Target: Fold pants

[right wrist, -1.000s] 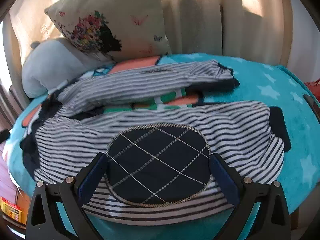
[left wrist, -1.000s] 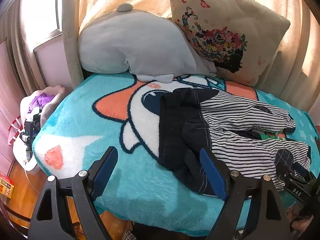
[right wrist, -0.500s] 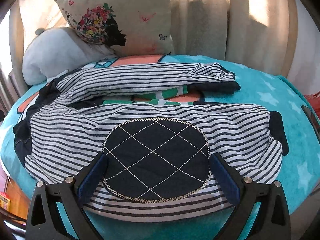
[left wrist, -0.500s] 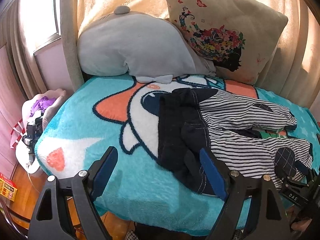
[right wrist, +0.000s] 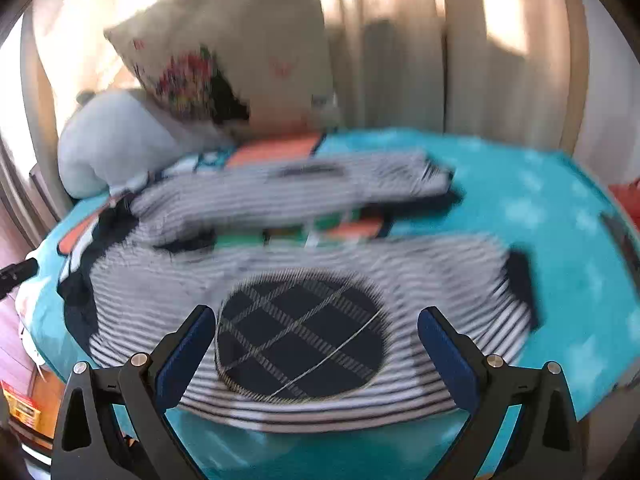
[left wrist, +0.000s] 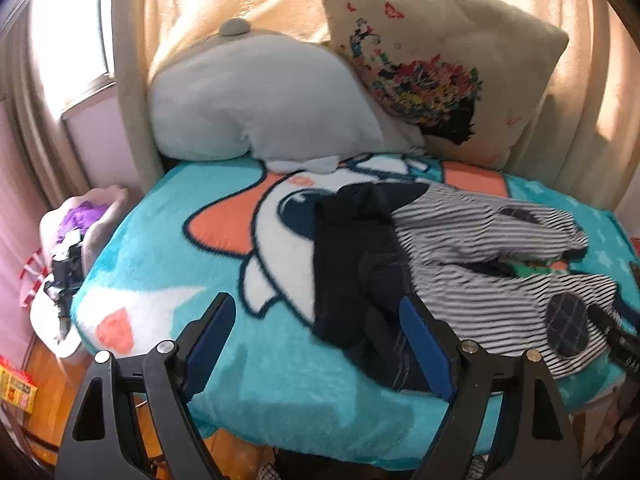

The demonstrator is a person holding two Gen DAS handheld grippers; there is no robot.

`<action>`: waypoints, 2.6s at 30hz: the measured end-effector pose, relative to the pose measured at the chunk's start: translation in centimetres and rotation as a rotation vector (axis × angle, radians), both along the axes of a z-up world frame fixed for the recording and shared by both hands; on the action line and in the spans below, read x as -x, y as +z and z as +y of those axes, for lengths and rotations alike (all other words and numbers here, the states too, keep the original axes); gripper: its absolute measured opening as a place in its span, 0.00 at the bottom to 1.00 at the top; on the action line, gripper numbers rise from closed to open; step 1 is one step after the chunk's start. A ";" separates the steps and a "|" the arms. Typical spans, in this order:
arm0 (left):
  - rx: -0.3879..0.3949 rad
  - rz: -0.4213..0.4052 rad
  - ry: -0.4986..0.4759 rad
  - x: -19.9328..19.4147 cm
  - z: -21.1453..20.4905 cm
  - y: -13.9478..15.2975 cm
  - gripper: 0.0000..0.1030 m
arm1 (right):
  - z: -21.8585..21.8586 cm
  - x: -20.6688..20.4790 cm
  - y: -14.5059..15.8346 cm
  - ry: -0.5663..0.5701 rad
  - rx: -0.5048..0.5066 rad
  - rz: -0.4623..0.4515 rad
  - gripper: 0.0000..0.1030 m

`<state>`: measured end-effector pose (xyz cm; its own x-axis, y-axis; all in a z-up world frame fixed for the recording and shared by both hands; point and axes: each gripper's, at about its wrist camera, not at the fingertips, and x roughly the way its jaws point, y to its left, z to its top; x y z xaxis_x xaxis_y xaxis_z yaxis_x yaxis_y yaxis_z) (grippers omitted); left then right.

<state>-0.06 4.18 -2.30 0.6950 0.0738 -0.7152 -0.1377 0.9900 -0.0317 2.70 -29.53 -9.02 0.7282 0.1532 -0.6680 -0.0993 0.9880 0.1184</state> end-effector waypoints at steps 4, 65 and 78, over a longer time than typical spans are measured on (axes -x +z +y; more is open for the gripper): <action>0.077 0.019 -0.102 -2.9 0.2 2.3 0.81 | -2.1 -1.0 4.3 0.022 0.085 -0.094 0.99; 0.164 -0.025 -0.401 -3.9 -2.3 0.1 0.34 | -0.8 2.7 1.5 0.418 0.082 0.069 0.06; 0.227 0.028 -0.211 -5.3 0.8 -2.2 0.75 | -1.0 3.2 -0.1 0.394 0.041 0.076 0.07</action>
<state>5.24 4.98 -4.46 0.6574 -0.2341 -0.7162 0.0660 0.9648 -0.2547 -0.53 -30.51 -9.13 0.5671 0.3830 -0.7292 -0.4643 0.8799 0.1011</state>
